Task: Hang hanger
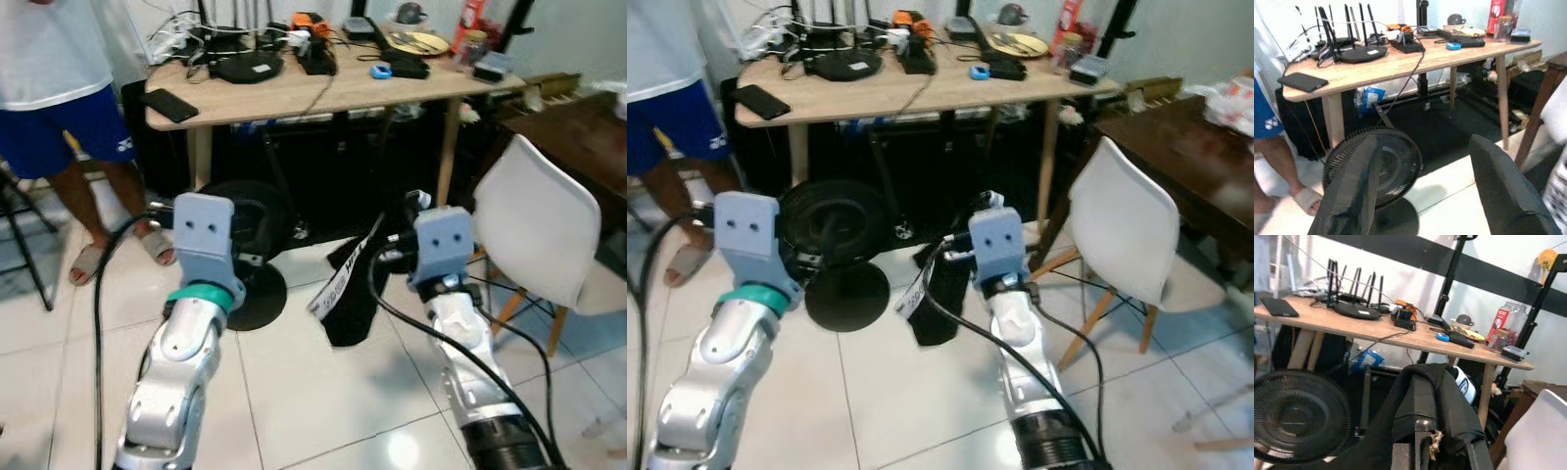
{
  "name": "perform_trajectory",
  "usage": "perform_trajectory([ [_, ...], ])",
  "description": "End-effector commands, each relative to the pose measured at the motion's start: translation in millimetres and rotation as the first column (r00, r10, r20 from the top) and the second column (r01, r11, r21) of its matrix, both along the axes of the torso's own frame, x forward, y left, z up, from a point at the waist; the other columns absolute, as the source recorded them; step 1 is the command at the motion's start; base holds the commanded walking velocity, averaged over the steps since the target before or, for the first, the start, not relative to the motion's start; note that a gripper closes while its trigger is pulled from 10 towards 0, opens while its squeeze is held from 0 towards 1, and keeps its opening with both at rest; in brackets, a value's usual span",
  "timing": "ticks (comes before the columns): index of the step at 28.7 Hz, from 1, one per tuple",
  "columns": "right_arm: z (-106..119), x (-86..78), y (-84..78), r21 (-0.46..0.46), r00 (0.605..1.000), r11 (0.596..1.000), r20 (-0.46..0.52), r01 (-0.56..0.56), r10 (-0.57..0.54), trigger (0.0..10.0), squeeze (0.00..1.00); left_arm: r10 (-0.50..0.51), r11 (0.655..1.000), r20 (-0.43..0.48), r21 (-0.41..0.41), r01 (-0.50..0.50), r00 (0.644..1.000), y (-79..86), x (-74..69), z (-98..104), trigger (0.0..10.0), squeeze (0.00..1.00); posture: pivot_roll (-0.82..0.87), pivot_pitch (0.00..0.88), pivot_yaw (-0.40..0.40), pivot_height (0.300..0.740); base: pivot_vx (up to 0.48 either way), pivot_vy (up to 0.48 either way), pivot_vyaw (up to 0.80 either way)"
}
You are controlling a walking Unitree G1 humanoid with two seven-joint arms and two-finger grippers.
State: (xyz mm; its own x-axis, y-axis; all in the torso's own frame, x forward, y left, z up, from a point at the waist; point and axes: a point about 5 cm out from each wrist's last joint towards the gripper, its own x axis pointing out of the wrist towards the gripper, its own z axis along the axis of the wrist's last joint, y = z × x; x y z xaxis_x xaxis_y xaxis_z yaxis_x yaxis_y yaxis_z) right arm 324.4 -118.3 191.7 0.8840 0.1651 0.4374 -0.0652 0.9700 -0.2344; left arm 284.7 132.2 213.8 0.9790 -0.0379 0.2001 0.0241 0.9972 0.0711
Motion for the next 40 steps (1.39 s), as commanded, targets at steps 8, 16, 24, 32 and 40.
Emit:
perform_trajectory([
  [8, 2.3, -2.4, -3.4, 0.019, 0.999, 0.999, 0.018, 0.032, -0.032, 10.0, 0.0, -0.018, 0.999, 0.002, 0.033, 0.018, 1.0, 1.7, 5.7, 3.1, 10.0, 0.0, -0.04, 0.058, 0.103, 0.74, 0.0, 0.0, -0.8],
  [16, 4.9, -2.5, -4.7, 0.021, 0.999, 0.999, 0.023, 0.031, -0.032, 10.0, 0.0, -0.013, 0.999, 0.005, 0.03, 0.013, 1.0, 0.7, 4.8, 3.7, 10.0, 0.0, -0.04, 0.066, 0.088, 0.74, 0.0, 0.0, -0.8],
  [24, 8.9, 0.0, -3.2, 0.033, 0.999, 0.999, 0.027, 0.022, -0.023, 10.0, 0.0, -0.008, 1.0, -0.001, 0.01, 0.008, 1.0, 1.9, 2.1, 1.4, 10.0, 0.0, -0.03, 0.068, 0.079, 0.74, 0.0, 0.0, -0.8],
  [32, 11.9, 0.7, -2.2, 0.039, 0.999, 0.999, 0.033, 0.019, -0.02, 10.0, 0.0, -0.004, 1.0, -0.005, 0.016, 0.004, 1.0, 2.9, 2.3, 0.3, 10.0, 0.0, -0.03, 0.068, 0.077, 0.74, 0.0, 0.0, -0.8],
  [40, 13.4, 1.0, -2.7, 0.048, 0.999, 0.999, 0.034, 0.023, -0.024, 10.0, 0.0, -0.007, 1.0, -0.006, 0.017, 0.007, 1.0, 2.2, 3.7, 0.6, 10.0, 0.0, -0.03, 0.067, 0.079, 0.74, 0.0, 0.0, -0.8],
])
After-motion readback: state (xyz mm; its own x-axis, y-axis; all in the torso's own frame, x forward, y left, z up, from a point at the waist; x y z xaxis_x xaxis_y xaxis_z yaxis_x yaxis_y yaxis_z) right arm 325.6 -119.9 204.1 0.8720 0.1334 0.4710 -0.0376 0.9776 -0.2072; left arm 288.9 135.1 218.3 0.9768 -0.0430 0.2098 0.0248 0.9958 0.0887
